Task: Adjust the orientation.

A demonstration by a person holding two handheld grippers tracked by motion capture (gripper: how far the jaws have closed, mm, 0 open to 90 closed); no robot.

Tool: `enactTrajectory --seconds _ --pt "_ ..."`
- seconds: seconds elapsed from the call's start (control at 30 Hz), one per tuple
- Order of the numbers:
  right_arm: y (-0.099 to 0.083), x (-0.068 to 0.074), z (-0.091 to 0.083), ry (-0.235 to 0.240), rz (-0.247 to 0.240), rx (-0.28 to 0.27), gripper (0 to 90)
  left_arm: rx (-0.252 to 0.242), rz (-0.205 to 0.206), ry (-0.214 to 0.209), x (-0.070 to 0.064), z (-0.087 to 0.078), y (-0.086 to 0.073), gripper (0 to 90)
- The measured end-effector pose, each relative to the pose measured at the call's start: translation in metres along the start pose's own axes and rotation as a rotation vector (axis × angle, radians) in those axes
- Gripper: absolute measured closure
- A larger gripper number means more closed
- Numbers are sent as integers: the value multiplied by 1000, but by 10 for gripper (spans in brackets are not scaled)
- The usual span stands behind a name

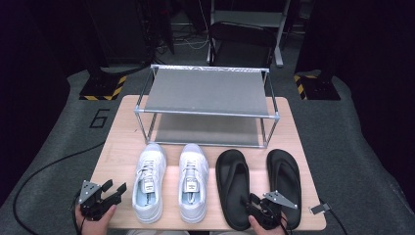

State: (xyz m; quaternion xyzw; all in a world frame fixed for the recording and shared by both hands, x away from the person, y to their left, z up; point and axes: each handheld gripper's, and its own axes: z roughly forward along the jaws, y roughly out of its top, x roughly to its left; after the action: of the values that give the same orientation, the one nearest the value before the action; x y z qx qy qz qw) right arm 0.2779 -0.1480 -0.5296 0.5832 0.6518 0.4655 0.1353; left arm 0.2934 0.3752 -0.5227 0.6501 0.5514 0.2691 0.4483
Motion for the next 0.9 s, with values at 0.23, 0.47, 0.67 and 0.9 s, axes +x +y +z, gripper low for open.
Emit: enactTrajectory --seconds 0.23,0.47,0.67,0.9 --pt "0 -1 -1 1 8 -8 556 -17 -4 9 0 1 -1 380" --pt "-1 4 -4 -39 -23 -25 585 -7 2 4 0 1 0 380" --pt "-1 0 -3 -19 24 -16 581 -19 -7 10 0 0 -1 380" --pt "-2 -5 -3 17 72 -6 574 -2 -3 5 0 1 0 380"
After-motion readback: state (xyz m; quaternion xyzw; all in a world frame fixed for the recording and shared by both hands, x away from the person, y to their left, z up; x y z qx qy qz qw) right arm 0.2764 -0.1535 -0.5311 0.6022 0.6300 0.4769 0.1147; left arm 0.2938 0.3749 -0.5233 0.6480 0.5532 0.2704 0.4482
